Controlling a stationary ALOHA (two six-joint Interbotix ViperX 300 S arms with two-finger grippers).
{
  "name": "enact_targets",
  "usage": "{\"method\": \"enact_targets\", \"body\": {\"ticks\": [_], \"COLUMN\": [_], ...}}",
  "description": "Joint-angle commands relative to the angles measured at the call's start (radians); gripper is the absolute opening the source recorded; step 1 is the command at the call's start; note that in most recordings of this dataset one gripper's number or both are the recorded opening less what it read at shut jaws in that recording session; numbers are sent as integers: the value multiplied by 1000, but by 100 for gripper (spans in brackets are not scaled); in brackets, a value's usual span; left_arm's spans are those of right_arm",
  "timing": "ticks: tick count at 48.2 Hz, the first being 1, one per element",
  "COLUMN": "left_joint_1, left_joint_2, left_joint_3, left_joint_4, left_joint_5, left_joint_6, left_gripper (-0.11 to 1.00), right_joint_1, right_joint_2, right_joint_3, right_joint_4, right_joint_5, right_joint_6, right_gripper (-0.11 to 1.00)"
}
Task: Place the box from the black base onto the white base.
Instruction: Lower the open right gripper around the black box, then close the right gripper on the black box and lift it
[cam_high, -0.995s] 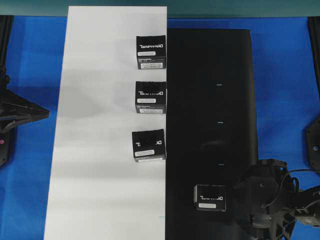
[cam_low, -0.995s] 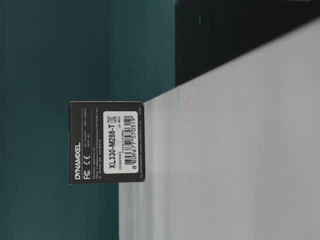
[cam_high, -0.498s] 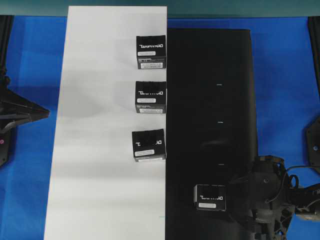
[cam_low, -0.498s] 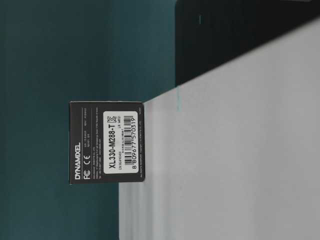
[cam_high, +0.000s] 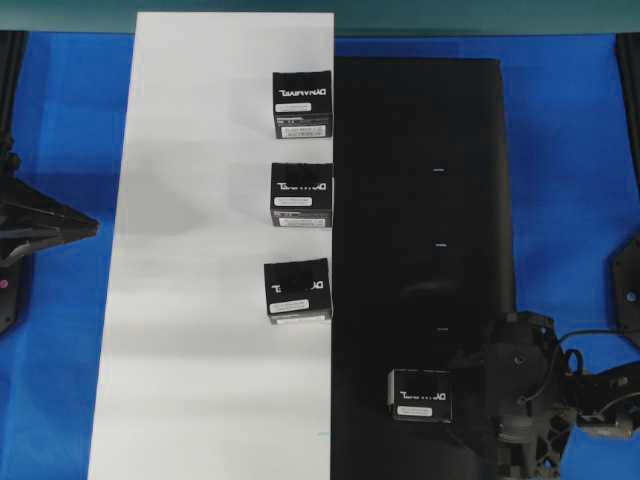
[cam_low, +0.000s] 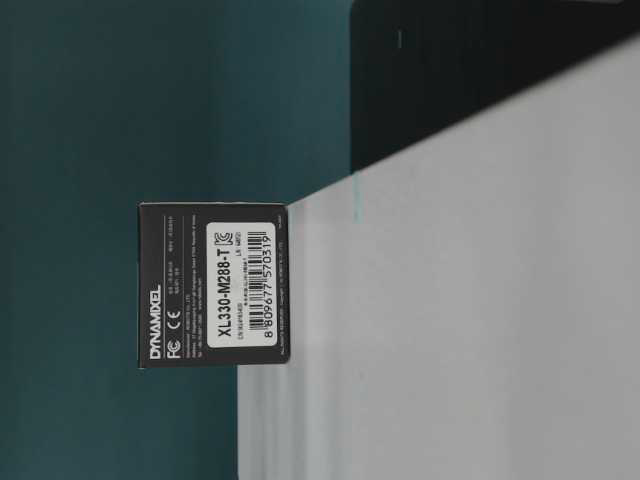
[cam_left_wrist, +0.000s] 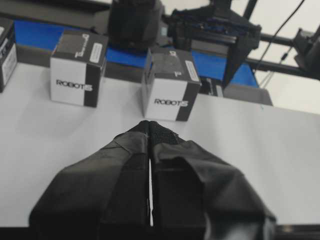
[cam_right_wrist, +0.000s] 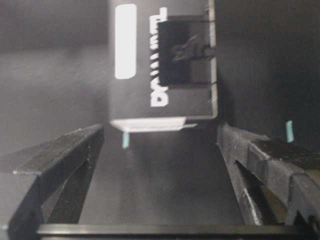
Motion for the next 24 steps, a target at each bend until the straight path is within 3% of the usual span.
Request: {"method": "enact_targets", "body": {"ticks": [1,12,24], "left_joint_1": [-2,0,-2], "left_joint_2": [8,9,11], "left_joint_3": [-31,-31,-29], "left_joint_4": [2,2,2], "left_joint_5": [-5,-5,-3], "left_joint_6": [-2,-2,-3], "left_gripper": [-3,-3,-3], "right_joint_1": [-17,-54,-80], "right_joint_2": [15,57,103], "right_joint_3": [-5,-14,-32], "right_joint_4": [-20,-43,-58], "right_joint_5": [-14,-100,-117], "right_joint_6": [2,2,2], "right_gripper": [99,99,99]}}
